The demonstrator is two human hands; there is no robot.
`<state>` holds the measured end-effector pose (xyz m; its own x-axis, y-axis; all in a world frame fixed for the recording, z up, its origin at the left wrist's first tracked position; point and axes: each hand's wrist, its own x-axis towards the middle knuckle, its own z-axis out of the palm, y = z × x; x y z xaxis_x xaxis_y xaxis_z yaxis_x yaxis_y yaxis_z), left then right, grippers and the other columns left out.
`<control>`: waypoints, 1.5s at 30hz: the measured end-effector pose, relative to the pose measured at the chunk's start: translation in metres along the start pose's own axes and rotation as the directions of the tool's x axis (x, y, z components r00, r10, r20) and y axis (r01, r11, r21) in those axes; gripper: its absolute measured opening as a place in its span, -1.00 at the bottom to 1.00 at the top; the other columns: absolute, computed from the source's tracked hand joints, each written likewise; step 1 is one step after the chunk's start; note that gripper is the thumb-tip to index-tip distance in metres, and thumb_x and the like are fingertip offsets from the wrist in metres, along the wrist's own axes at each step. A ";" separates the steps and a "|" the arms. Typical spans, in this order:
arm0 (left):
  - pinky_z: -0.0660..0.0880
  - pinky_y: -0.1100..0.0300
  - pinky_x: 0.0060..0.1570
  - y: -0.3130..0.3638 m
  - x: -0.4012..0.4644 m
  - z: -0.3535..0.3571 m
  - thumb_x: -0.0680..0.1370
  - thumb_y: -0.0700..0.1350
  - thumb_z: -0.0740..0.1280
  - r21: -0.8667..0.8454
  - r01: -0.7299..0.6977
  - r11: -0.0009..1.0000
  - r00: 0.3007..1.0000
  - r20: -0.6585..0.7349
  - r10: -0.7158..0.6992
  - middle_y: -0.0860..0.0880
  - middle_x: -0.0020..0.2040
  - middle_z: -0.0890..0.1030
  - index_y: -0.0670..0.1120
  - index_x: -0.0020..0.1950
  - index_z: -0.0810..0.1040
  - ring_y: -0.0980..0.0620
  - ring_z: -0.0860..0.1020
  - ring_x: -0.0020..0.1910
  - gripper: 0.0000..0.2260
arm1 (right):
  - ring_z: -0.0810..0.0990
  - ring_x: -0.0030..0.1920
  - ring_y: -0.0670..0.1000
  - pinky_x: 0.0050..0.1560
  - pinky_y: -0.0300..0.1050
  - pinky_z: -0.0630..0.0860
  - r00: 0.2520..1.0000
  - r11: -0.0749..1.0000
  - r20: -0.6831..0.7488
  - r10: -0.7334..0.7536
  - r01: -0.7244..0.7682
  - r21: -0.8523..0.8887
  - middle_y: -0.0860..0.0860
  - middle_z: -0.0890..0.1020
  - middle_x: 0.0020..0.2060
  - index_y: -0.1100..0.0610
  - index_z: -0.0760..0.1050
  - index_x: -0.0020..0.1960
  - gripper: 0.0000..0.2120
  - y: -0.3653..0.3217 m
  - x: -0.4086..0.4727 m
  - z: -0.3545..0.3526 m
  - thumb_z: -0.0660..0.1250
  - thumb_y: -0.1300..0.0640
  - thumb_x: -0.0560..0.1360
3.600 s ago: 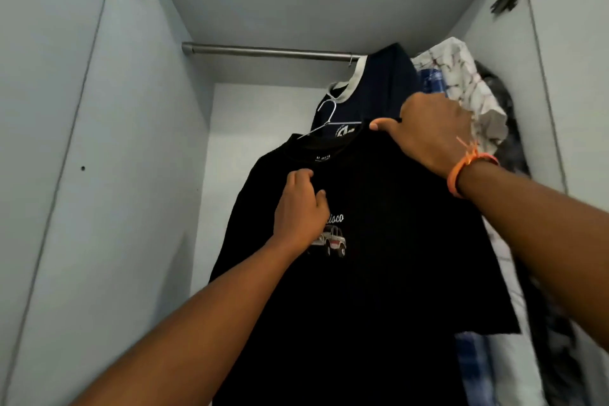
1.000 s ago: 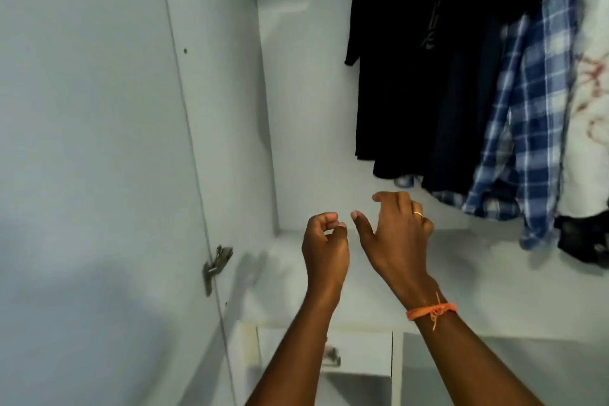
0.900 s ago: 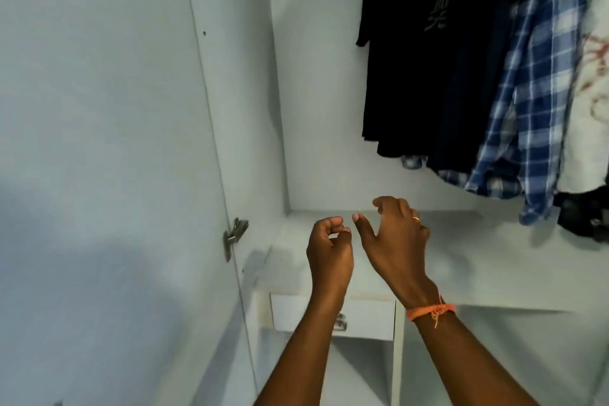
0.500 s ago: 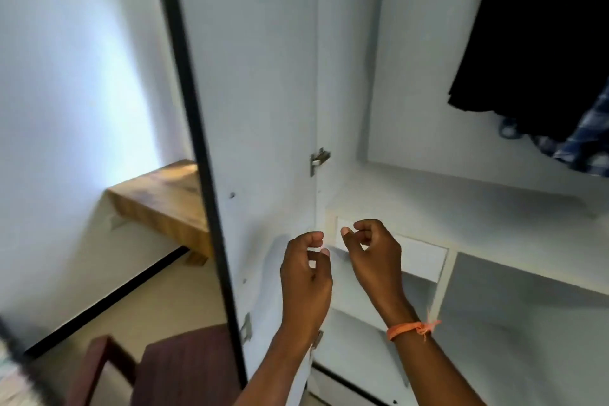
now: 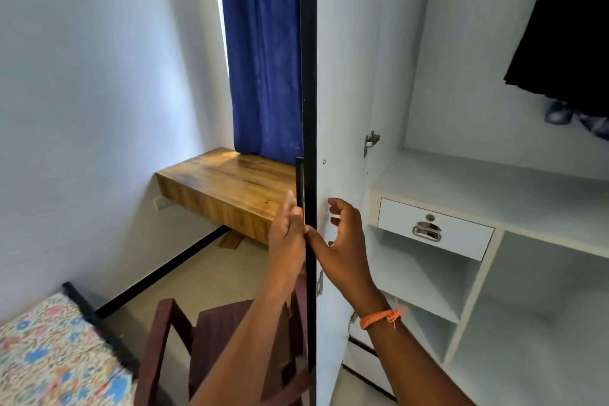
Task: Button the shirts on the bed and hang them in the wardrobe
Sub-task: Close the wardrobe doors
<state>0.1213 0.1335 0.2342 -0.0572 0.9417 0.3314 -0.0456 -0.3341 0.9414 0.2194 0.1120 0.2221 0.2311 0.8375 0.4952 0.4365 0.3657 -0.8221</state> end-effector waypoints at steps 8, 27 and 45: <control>0.54 0.32 0.02 -0.018 0.024 -0.015 0.64 -0.17 0.26 0.118 -0.137 0.984 0.985 0.118 0.123 0.20 -0.05 0.69 0.08 0.29 0.52 0.27 0.63 -0.03 -0.74 | 0.47 0.16 -0.18 0.18 -0.32 0.44 0.984 0.993 -0.178 0.015 -0.035 -0.111 -0.17 0.47 0.16 -0.02 0.37 0.32 -0.55 -0.005 -0.004 0.009 0.45 0.13 0.50; 0.63 -0.04 -0.09 -0.024 0.015 0.228 0.56 -0.03 0.39 0.061 -0.281 0.958 0.789 0.584 0.194 0.02 -0.17 0.68 -0.08 -0.01 0.66 0.02 0.64 -0.20 -0.86 | 0.54 0.21 -0.01 0.19 -0.37 0.45 0.884 0.961 -0.461 0.081 -0.192 -0.197 0.03 0.55 0.25 0.17 0.34 0.43 -0.67 0.093 0.021 -0.201 0.12 0.17 0.68; 0.64 -0.10 -0.08 -0.050 0.070 0.383 0.51 -0.02 0.45 0.093 -0.256 0.962 0.822 0.545 0.166 0.09 -0.21 0.67 0.10 -0.09 0.61 0.06 0.67 -0.18 -0.96 | 0.56 0.20 -0.05 0.18 -0.33 0.49 0.954 0.986 -0.281 0.107 -0.138 -0.095 -0.01 0.57 0.22 0.09 0.37 0.42 -0.68 0.209 0.136 -0.319 0.14 0.11 0.68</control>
<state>0.5013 0.2311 0.2339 0.4895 0.7394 0.4623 0.0638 -0.5591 0.8267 0.6200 0.1729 0.2074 0.5117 0.7234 0.4635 0.4808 0.2060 -0.8523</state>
